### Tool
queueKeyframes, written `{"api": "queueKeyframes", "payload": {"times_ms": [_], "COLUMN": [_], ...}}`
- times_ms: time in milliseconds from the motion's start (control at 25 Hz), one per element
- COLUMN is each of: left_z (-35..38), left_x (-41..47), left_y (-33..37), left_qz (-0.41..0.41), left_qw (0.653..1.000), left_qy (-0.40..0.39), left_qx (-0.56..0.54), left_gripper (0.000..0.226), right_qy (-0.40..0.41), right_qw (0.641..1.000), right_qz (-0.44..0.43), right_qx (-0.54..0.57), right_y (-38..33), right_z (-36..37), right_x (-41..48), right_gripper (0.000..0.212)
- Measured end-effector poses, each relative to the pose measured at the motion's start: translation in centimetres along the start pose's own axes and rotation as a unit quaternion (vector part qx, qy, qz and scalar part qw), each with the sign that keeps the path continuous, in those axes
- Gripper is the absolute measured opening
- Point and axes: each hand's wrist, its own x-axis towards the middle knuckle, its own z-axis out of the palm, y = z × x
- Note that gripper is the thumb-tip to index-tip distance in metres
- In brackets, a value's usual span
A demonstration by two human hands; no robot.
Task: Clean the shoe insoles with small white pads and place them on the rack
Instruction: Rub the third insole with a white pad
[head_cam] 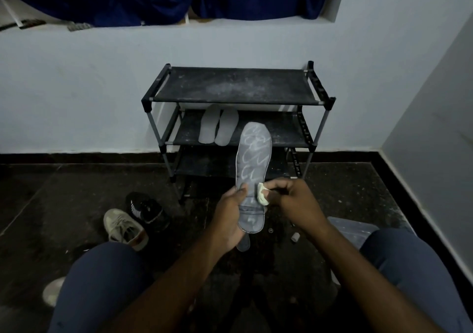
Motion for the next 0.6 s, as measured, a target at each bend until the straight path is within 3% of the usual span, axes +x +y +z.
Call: {"api": "queueKeyframes", "payload": {"times_ms": [160,360,600], "left_z": [-0.9,-1.3,-0.7], "left_x": [0.8,1.8,2.1], "left_y": [0.2,0.8,1.4], "left_qz": [0.011,-0.007,-0.045], "left_qw": [1.0,0.998,0.992], "left_qy": [0.004,-0.029,-0.087], "left_qx": [-0.01,-0.056,-0.082], "left_gripper": [0.035,0.047,0.064], "right_qy": [0.031,-0.039,-0.033], "right_qw": [0.996,0.985,0.963], "right_qz": [-0.049,-0.084,-0.148], "right_qx": [-0.067,-0.147,-0.222], "right_y": [0.6,0.5,0.7], "right_z": [-0.4,0.6,1.7], "right_x": [-0.1,-0.8,-1.1], "right_gripper": [0.016,0.015,0.013]}}
